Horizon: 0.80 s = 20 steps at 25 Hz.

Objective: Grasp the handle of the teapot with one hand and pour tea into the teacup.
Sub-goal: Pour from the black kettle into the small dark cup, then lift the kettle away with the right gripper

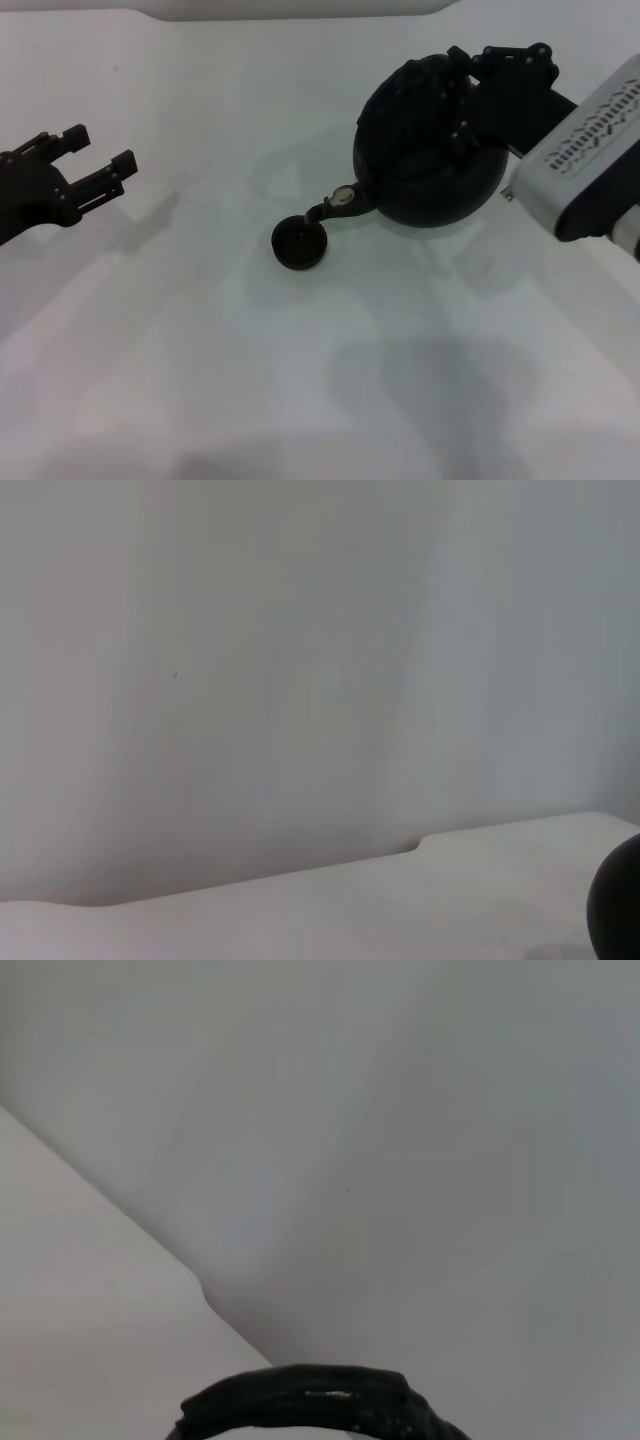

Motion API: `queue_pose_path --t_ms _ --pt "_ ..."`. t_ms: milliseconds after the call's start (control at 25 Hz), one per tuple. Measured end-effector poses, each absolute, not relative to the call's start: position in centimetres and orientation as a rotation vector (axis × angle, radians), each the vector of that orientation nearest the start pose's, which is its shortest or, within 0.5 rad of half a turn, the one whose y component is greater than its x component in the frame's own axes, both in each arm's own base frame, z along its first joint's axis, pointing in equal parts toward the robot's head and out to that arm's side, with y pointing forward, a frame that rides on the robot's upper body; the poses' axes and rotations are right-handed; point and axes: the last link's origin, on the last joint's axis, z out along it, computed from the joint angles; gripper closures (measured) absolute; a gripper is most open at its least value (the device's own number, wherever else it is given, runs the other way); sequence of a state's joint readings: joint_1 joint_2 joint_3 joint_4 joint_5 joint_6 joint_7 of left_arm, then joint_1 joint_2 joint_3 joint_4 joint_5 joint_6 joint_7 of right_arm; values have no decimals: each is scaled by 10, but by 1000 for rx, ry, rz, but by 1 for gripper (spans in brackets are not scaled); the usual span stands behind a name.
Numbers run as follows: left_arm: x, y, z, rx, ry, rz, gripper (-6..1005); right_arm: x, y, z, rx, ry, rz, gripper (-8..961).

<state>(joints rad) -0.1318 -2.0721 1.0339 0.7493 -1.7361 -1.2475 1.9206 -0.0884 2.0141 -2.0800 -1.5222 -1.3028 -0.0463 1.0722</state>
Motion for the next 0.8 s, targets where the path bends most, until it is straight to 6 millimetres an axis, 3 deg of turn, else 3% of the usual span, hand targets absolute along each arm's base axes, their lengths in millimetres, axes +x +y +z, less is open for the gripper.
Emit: queue_pose_path --t_ms 320,800 --pt "-333 282 19 -2224 -735 -727 228 182 288 -48 -2052 28 149 835" --pt "-334 283 19 -2216 -738 -717 227 179 285 -53 -2043 -47 91 840"
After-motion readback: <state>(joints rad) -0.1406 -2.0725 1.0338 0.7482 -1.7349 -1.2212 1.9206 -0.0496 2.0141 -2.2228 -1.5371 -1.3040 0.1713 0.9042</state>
